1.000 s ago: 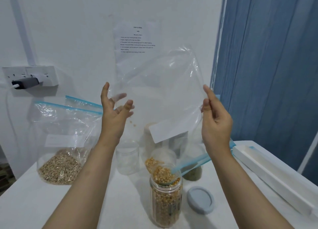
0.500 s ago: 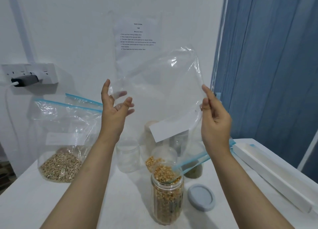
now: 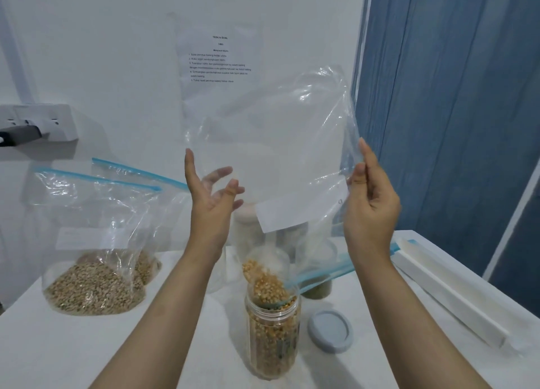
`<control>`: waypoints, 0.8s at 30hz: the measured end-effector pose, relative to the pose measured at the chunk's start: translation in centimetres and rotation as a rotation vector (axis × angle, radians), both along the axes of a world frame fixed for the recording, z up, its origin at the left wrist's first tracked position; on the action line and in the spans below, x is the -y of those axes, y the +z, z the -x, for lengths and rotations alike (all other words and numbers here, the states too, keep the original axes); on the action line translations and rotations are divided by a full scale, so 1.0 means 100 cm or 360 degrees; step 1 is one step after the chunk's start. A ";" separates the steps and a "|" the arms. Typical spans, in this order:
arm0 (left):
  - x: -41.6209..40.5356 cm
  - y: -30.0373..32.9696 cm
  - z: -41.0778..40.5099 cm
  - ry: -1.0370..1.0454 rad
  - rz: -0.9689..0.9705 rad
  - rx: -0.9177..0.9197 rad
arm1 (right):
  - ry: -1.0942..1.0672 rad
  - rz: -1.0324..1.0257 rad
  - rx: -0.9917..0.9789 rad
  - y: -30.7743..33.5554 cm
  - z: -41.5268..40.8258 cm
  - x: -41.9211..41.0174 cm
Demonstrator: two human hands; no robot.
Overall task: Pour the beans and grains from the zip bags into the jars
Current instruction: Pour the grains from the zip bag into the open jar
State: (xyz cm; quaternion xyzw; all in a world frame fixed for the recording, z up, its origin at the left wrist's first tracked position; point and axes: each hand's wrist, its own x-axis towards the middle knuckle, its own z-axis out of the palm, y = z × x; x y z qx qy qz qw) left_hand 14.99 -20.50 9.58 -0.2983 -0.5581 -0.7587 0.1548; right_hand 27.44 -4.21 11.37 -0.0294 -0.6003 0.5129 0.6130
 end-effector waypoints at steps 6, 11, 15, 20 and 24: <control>-0.005 0.013 0.000 -0.0048 0.0055 -0.0082 | -0.0050 -0.0006 -0.0009 -0.002 -0.007 -0.006; -0.010 0.018 -0.002 -0.0074 0.0099 -0.0135 | -0.0069 0.0040 -0.0011 -0.008 -0.012 -0.010; -0.011 0.022 -0.002 -0.0082 0.0103 -0.0148 | -0.0050 0.0068 -0.0035 -0.005 -0.014 -0.010; -0.011 0.025 -0.002 -0.0068 0.0133 -0.0167 | -0.0021 0.0029 0.0007 -0.004 -0.015 -0.009; -0.010 0.025 0.000 -0.0058 0.0137 -0.0159 | -0.0010 0.0041 0.0045 -0.001 -0.013 -0.012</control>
